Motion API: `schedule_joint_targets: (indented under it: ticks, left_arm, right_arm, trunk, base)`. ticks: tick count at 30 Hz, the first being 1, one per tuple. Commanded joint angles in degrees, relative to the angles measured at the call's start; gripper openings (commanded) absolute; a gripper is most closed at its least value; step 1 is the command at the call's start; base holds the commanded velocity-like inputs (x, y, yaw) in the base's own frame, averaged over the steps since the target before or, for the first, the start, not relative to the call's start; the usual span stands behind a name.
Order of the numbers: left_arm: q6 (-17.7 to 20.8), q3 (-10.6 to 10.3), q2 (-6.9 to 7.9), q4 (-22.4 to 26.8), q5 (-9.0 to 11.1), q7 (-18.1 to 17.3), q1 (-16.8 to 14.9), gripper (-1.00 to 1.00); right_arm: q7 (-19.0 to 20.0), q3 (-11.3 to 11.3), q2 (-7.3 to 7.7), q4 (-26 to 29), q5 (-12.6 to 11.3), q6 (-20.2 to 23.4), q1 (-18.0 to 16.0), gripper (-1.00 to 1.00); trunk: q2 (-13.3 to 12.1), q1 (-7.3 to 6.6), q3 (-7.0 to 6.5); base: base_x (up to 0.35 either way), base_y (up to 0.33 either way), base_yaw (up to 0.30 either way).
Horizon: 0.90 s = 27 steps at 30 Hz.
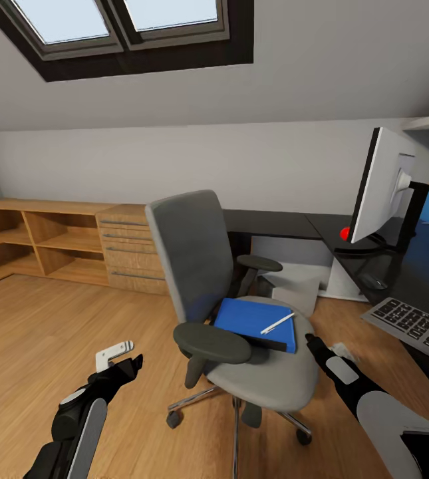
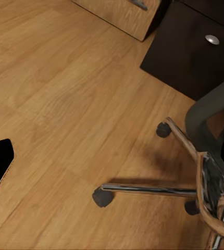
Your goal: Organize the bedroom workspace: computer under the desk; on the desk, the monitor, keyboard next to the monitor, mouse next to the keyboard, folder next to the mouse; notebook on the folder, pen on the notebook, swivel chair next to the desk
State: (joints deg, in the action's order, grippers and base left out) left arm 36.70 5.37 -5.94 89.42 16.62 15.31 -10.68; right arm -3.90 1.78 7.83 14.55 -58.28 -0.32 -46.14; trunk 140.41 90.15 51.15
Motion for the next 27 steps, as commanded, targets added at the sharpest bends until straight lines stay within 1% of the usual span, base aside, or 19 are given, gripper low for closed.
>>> schedule_joint_targets:
  ticks: [1,20,27]
  left_arm:
    - [0.2,0.0,-0.04,0.1,0.6,0.4,0.0,1.0]
    - [0.2,0.0,-0.05,-0.3,0.4,0.5,0.0,1.0]
    - [0.2,-0.2,-0.12,-1.2,0.3,0.5,0.0,1.0]
  right_arm:
    - [-0.2,0.2,-0.01,0.1,-0.3,0.0,0.0,1.0]
    - [-0.1,0.1,-0.1,0.1,-0.2,-0.1,0.0,1.0]
    - [-0.1,0.1,-0.1,0.1,-0.2,-0.1,0.0,1.0]
  trunk:
    - [0.0,-0.01,0.06]
    - [0.0,-0.01,0.06]
    - [0.0,-0.01,0.06]
  base:
    - [0.0,0.0,0.233]
    - [0.0,0.0,0.254]
    - [0.0,0.0,0.258]
